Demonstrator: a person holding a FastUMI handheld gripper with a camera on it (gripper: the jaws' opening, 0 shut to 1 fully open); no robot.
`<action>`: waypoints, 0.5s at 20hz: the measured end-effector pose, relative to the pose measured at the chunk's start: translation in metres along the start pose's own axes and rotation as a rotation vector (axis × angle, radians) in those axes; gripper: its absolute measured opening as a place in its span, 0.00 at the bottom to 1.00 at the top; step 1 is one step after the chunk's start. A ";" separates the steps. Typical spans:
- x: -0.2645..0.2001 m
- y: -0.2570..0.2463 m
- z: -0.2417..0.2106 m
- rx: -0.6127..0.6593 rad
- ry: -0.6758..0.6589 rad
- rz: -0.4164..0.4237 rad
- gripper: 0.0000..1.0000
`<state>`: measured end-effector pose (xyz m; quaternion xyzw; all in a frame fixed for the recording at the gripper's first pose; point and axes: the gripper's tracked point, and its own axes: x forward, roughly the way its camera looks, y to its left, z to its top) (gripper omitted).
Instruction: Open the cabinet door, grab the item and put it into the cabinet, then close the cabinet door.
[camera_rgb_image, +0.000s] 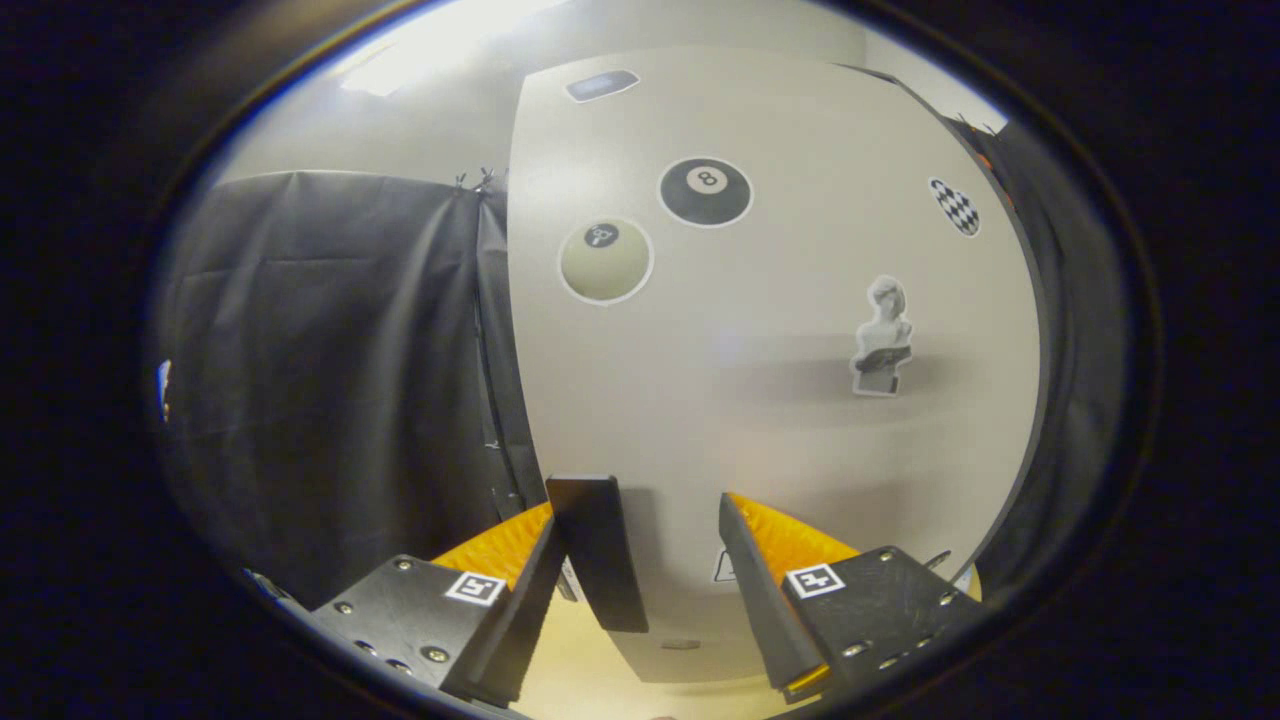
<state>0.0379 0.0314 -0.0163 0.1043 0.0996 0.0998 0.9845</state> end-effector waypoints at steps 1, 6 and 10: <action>0.003 0.001 -0.001 0.007 0.002 0.000 0.87; 0.004 0.002 -0.002 0.030 -0.002 0.002 0.81; 0.005 0.002 -0.002 0.024 -0.010 -0.001 0.82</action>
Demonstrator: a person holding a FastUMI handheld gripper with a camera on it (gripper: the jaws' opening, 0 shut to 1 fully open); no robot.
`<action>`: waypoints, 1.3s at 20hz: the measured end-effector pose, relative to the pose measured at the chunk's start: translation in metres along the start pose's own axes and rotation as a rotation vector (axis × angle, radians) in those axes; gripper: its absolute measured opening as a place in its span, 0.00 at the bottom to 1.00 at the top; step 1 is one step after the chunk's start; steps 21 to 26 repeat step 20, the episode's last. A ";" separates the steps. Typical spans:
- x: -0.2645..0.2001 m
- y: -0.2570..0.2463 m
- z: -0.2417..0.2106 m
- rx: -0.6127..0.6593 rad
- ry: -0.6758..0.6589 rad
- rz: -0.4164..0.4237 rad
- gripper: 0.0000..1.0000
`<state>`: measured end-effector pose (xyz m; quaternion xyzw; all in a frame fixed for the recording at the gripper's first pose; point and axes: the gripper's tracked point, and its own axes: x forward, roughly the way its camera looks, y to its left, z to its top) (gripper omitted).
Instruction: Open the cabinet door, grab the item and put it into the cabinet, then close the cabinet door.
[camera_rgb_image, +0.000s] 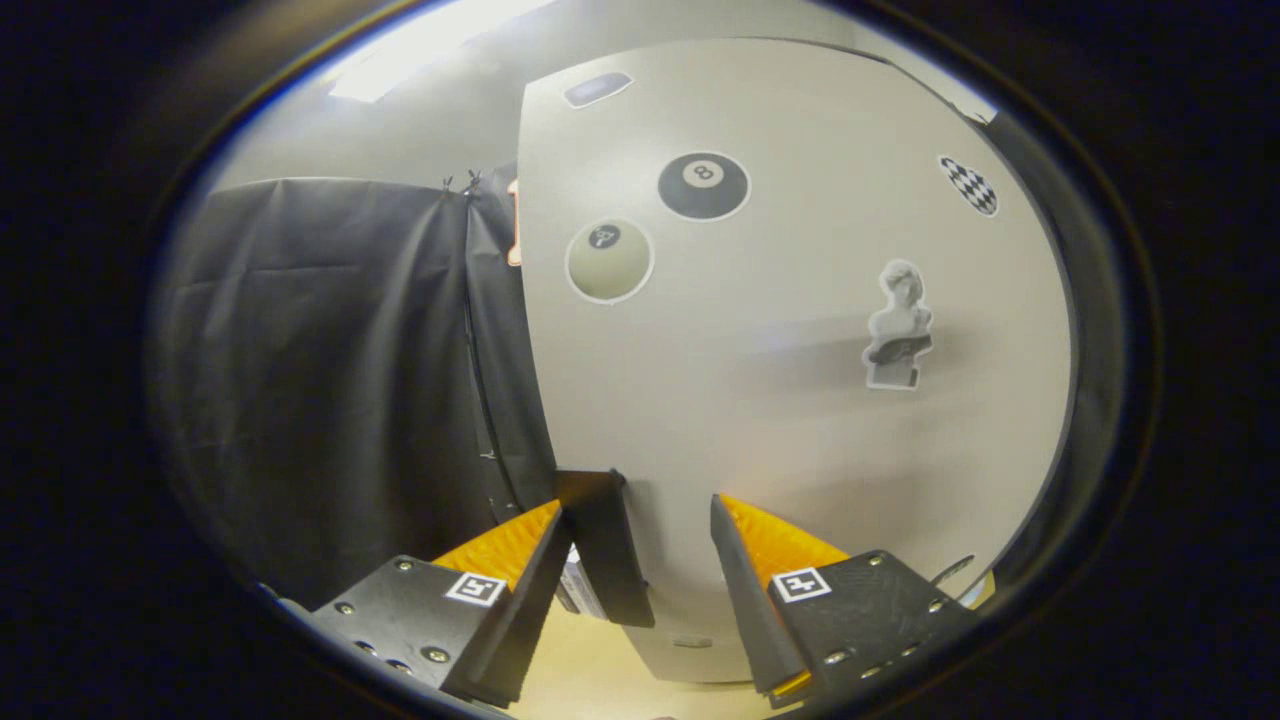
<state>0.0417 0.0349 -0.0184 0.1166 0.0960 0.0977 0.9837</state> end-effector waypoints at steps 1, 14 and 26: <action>0.000 0.000 0.000 -0.002 -0.001 -0.001 0.82; -0.084 -0.048 0.068 -0.117 -0.187 -0.126 0.83; -0.134 -0.103 0.075 -0.197 -0.196 -0.225 0.84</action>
